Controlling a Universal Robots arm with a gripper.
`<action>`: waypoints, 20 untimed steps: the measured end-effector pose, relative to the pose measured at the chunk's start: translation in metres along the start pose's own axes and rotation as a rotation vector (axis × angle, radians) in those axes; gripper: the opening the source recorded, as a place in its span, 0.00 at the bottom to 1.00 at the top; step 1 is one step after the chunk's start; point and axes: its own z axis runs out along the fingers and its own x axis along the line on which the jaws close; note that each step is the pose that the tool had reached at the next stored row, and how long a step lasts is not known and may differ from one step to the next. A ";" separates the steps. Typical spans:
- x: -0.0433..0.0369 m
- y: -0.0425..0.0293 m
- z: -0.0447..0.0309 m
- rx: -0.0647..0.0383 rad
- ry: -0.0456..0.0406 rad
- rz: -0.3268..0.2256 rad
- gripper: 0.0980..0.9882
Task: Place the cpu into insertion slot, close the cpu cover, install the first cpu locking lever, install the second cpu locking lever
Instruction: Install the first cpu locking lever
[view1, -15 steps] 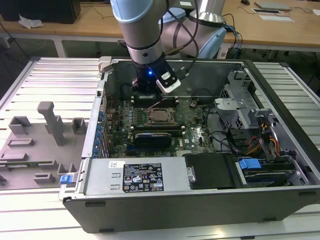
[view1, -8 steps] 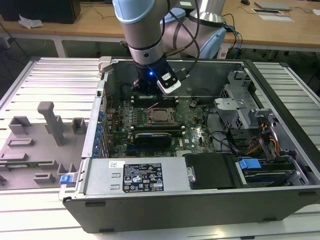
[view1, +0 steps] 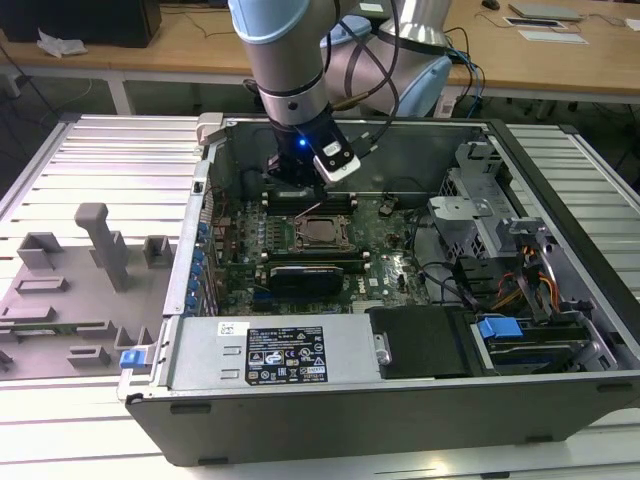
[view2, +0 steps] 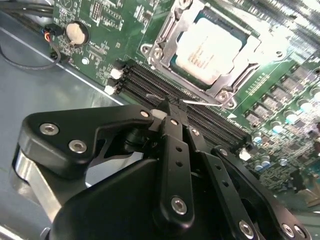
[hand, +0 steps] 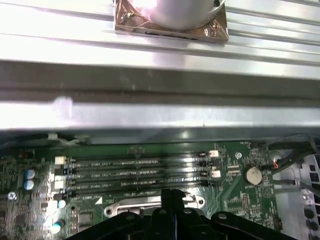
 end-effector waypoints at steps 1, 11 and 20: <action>0.0002 0.0003 0.0007 0.000 -0.0004 0.001 0.01; 0.0020 -0.0001 0.0067 0.008 -0.0171 0.013 0.01; 0.0033 -0.0011 0.0114 0.022 -0.0489 0.054 0.01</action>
